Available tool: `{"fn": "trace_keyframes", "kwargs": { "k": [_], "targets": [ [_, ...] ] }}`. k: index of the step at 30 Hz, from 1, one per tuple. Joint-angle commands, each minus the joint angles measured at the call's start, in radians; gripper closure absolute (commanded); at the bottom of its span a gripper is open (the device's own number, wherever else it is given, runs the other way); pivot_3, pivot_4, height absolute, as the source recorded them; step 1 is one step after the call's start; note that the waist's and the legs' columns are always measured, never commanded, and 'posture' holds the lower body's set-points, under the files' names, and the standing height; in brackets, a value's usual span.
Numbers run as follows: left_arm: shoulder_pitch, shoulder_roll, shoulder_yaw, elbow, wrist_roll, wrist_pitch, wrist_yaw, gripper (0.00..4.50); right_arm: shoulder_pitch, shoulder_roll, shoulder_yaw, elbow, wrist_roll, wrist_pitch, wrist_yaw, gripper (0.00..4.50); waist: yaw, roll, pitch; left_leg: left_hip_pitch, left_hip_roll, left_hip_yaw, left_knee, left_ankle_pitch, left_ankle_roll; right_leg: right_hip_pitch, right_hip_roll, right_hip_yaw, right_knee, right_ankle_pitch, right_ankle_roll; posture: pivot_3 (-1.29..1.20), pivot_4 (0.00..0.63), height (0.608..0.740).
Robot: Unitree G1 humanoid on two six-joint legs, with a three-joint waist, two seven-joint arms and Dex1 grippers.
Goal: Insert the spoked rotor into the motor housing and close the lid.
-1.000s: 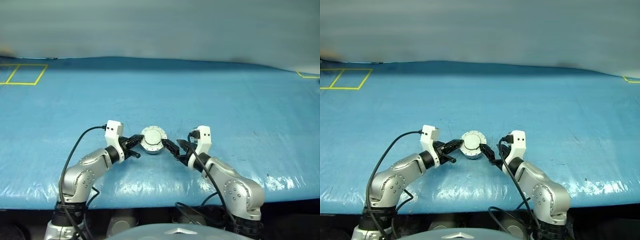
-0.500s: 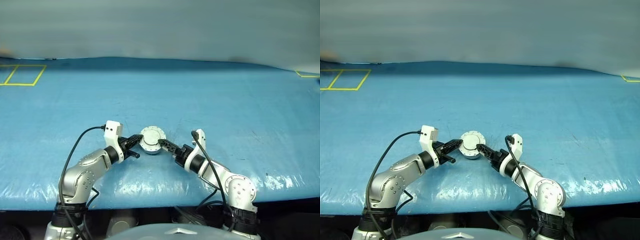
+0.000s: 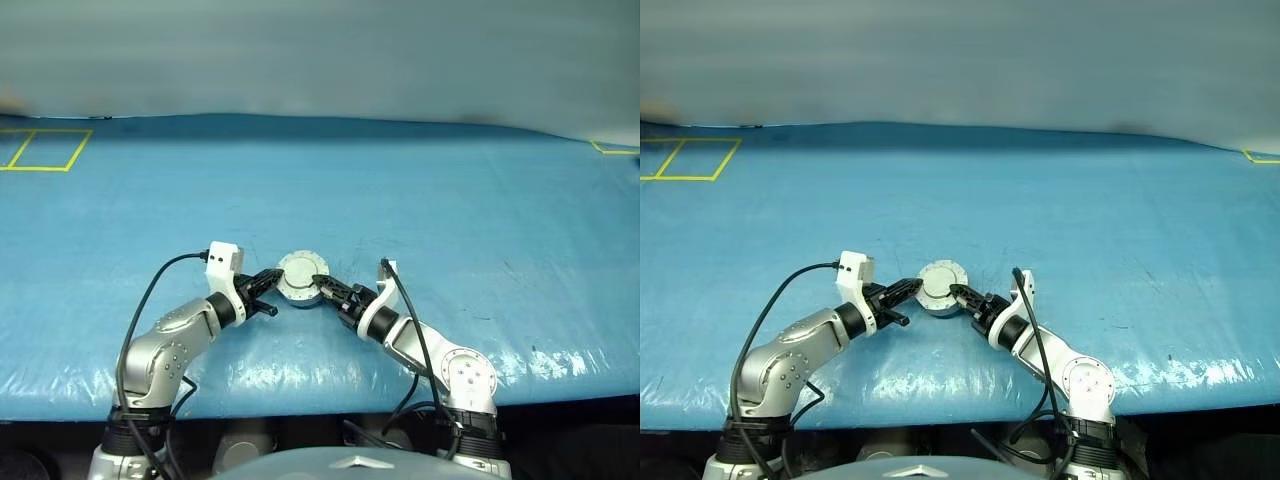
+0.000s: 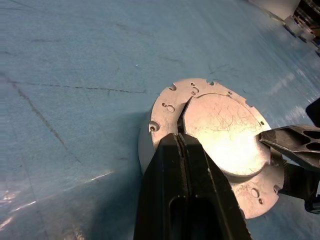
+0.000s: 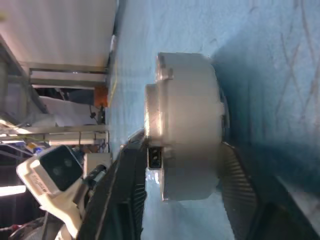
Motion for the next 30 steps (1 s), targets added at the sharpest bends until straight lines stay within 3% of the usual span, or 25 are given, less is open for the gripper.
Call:
{"fn": "trace_keyframes", "kwargs": {
  "k": [1, 12, 18, 21, 27, 30],
  "targets": [
    [0.005, -0.007, -0.021, -0.002, 0.003, 0.007, -0.009, 4.5, 0.024, 0.082, 0.055, -0.03, 0.071, -0.002, -0.012, 3.36, 0.0, 0.0, 0.0, 0.0, 0.0, 0.0, 0.0, 0.0, 0.0, 0.0, 0.0, 0.0, 0.0, 0.0, 0.0, 0.0, 0.15, 0.74],
    [-0.015, -0.038, 0.016, 0.004, -0.001, -0.006, 0.006, 4.5, 0.048, 0.035, 0.103, -0.043, 0.083, -0.012, -0.042, 3.36, -0.005, 0.0, 0.0, 0.0, 0.0, 0.0, -0.001, 0.0, 0.0, 0.0, 0.0, 0.001, 0.0, 0.0, 0.0, 0.0, 0.15, 0.74],
    [-0.026, -0.137, 0.152, 0.002, -0.099, 0.007, 0.067, 4.5, 0.059, 0.054, 0.103, -0.05, 0.116, -0.051, -0.059, 3.36, -0.005, -0.001, 0.001, 0.0, 0.0, 0.0, 0.0, 0.0, 0.0, -0.001, 0.0, 0.0, 0.0, 0.0, 0.001, 0.0, 0.15, 0.74],
    [-0.026, -0.179, 0.225, -0.002, -0.171, 0.03, 0.12, 3.93, 0.065, 0.069, 0.099, -0.062, 0.156, -0.084, -0.073, 3.36, -0.007, -0.001, 0.001, -0.001, 0.0, 0.0, -0.001, 0.0, 0.0, -0.001, 0.0, 0.0, 0.0, 0.0, 0.001, 0.0, 0.15, 0.74],
    [-0.018, -0.259, 0.36, -0.017, -0.373, 0.065, 0.231, 1.91, 0.065, 0.068, 0.102, -0.092, 0.235, -0.151, -0.093, 3.36, -0.005, -0.008, 0.006, -0.002, 0.0, -0.001, 0.0, 0.0, 0.0, -0.002, 0.0, 0.0, 0.0, 0.0, 0.003, 0.0, 0.15, 0.74],
    [0.006, -0.31, 0.419, -0.006, -0.563, 0.083, 0.276, 0.92, 0.046, 0.06, 0.101, -0.106, 0.261, -0.183, -0.093, 3.36, -0.005, -0.01, 0.008, -0.003, 0.0, -0.001, 0.0, 0.0, 0.0, -0.002, 0.0, 0.0, 0.0, 0.0, 0.003, 0.0, 0.15, 0.74]
  ]
}}
